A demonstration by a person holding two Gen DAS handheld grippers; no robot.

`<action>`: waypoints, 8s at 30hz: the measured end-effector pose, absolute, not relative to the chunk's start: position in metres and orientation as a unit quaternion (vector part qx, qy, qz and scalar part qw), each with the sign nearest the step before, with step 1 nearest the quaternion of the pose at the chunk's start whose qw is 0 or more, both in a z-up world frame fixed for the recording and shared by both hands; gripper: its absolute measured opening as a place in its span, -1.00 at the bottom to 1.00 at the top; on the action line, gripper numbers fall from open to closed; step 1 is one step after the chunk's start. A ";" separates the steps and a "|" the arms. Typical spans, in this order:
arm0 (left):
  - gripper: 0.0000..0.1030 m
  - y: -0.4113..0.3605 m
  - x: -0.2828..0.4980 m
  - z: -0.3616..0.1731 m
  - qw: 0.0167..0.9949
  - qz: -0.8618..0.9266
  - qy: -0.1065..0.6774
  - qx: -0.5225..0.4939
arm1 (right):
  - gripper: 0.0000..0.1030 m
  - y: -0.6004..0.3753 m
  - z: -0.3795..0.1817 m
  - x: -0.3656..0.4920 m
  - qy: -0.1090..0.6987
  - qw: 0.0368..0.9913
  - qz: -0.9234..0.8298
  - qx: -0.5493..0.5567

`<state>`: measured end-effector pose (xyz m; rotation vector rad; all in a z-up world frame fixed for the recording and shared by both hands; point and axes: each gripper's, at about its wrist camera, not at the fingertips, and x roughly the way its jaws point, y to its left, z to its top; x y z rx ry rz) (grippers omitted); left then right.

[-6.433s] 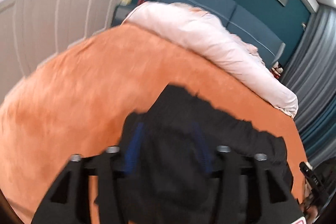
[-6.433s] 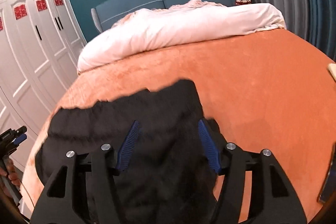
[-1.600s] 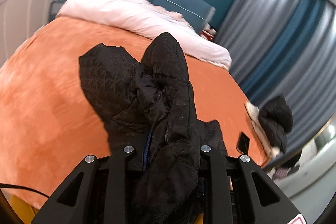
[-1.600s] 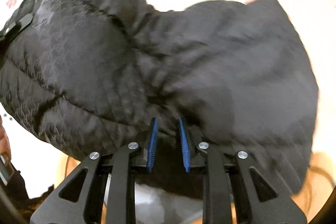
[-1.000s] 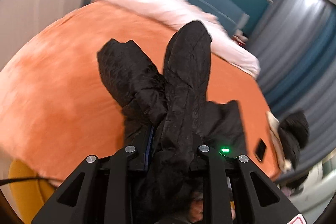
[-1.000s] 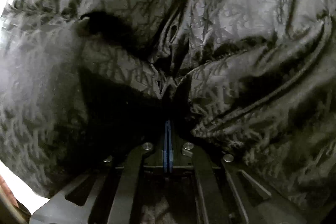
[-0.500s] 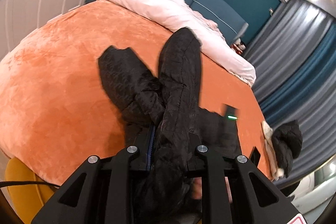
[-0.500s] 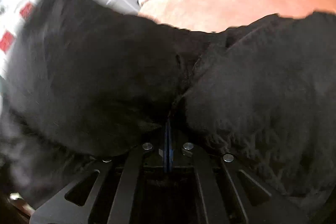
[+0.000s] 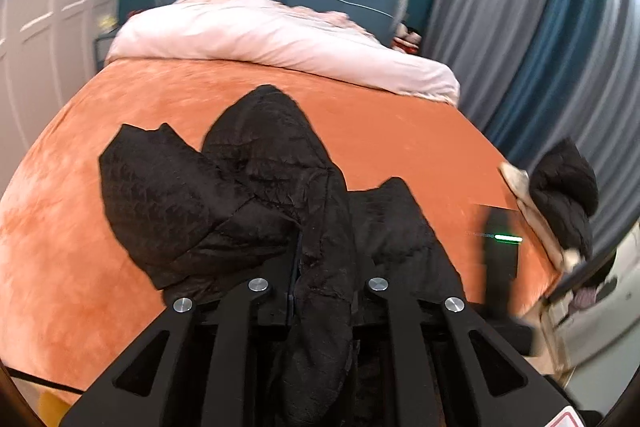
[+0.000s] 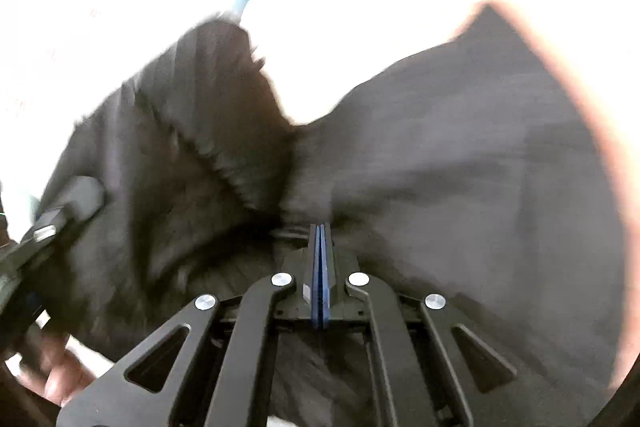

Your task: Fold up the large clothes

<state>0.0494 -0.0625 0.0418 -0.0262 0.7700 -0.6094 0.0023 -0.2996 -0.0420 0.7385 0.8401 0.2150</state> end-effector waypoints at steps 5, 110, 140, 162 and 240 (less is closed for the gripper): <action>-0.81 -0.138 0.027 0.030 0.856 -0.355 0.369 0.063 | -1.00 -0.351 -0.098 -0.033 0.413 0.805 0.067 0.419; -0.62 -0.201 0.028 -0.002 0.873 -0.317 0.368 0.024 | -0.90 -0.410 -0.075 -0.027 0.370 0.812 0.032 0.450; -0.08 -0.207 0.066 -0.022 0.900 -0.223 0.373 0.031 | -0.93 -0.350 0.028 0.008 0.352 0.895 0.017 0.275; 0.12 -0.155 0.042 -0.025 0.866 -0.200 0.449 0.091 | -1.00 -0.372 -0.082 0.051 0.395 0.872 -0.089 0.274; 0.52 -0.140 -0.052 -0.036 0.841 -0.219 0.466 0.167 | -0.61 -0.286 -0.094 -0.058 0.521 0.823 -0.076 0.214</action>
